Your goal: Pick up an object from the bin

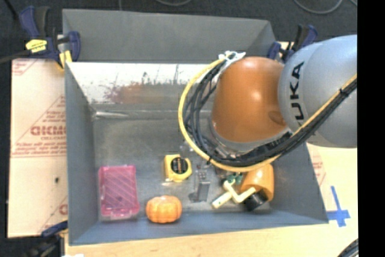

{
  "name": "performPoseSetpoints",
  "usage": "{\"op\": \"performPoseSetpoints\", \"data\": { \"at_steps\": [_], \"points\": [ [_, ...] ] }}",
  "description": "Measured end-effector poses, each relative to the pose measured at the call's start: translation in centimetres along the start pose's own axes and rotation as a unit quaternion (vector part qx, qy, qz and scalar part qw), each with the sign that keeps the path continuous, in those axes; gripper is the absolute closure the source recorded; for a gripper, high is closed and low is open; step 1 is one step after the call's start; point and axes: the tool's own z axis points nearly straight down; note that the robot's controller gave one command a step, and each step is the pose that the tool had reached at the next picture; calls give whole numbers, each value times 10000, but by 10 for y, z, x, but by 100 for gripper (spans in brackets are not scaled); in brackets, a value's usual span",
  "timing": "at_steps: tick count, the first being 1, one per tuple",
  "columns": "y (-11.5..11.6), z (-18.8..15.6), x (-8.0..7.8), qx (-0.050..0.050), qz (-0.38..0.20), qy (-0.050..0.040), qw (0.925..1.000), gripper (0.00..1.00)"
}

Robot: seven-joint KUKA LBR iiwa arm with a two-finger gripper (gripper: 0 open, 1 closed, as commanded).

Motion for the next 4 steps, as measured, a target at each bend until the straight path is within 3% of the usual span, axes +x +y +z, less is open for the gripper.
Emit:
{"op": "performPoseSetpoints", "data": {
  "at_steps": [1, 2, 3, 4],
  "points": [
    [0, -4, -2, -5, 15, -44, 10000, 0],
    [-6, 40, -12, -11, 103, -72, 9999, 0],
    [-19, 67, -33, -6, 181, -14, 9998, 0],
    [-22, 66, -41, -8, 217, -49, 9998, 0]
  ]
}}
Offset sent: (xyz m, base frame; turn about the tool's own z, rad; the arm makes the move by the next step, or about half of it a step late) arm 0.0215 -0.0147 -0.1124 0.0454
